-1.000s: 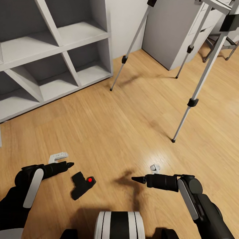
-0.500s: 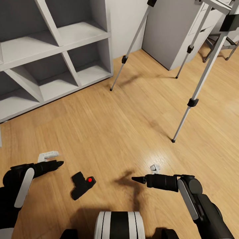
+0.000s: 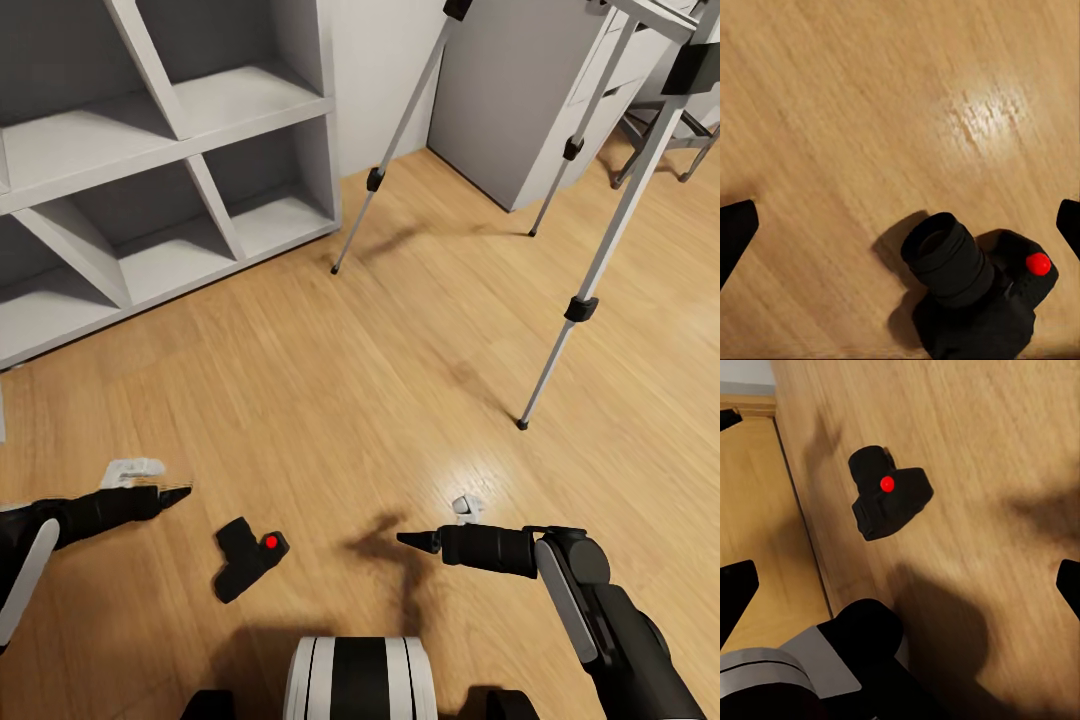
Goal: Attach the digital camera to the camera tripod in the bedroom.
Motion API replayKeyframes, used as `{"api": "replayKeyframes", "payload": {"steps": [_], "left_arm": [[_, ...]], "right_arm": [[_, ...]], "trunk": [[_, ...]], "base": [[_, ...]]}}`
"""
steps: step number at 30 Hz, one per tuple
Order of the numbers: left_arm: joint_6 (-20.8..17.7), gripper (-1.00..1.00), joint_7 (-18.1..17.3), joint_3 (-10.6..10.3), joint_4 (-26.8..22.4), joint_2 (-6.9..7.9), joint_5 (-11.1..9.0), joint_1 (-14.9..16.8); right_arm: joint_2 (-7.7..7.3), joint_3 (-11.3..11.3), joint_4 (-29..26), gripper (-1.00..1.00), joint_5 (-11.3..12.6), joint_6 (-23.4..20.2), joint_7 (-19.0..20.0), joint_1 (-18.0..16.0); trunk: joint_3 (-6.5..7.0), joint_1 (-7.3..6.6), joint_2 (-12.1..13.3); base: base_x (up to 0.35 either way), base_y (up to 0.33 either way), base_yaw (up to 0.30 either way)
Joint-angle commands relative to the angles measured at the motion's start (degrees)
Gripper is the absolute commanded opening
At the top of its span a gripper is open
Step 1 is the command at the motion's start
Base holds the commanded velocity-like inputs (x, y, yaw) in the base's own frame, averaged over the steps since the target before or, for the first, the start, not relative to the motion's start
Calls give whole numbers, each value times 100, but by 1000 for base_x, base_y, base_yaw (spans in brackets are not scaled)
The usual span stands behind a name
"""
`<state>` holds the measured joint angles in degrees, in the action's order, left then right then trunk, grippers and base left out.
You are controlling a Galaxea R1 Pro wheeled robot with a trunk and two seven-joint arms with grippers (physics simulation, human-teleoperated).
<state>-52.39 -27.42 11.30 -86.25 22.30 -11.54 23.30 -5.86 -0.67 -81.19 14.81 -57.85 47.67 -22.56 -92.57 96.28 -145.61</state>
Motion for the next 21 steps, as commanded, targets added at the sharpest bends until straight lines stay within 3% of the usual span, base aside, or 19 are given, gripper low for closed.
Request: {"api": "replayKeyframes", "payload": {"steps": [1,3,5,8,16,21], "left_arm": [[142,100,-80,2,-2,23,169,-108],[1032,100,-199,-4,14,43,688,-469],[1489,100,-261,-6,26,43,864,-626],[2496,100,-528,-5,128,40,1102,-922],[3179,100,-985,-3,620,39,1336,-1070],[3605,100,-1111,-5,946,12,1853,-1097]], "right_arm": [[-3,-3,-2,100,-5,-19,14,-3],[-3,-3,-2,100,-5,-19,14,-3],[-3,-3,-2,100,-5,-20,14,-3],[-3,-3,-2,100,-5,-17,14,-3],[-3,-4,-2,100,-5,-11,7,-3],[-3,-5,0,100,-5,-8,6,-3]], "trunk": [[-3,-1,-1],[-3,-1,-1],[-3,-1,-1],[-3,-1,-1],[-3,-1,-1],[-3,-1,-1]], "base": [[0,0,0],[0,0,0],[0,0,0],[0,0,0],[0,0,0],[0,0,0]]}}
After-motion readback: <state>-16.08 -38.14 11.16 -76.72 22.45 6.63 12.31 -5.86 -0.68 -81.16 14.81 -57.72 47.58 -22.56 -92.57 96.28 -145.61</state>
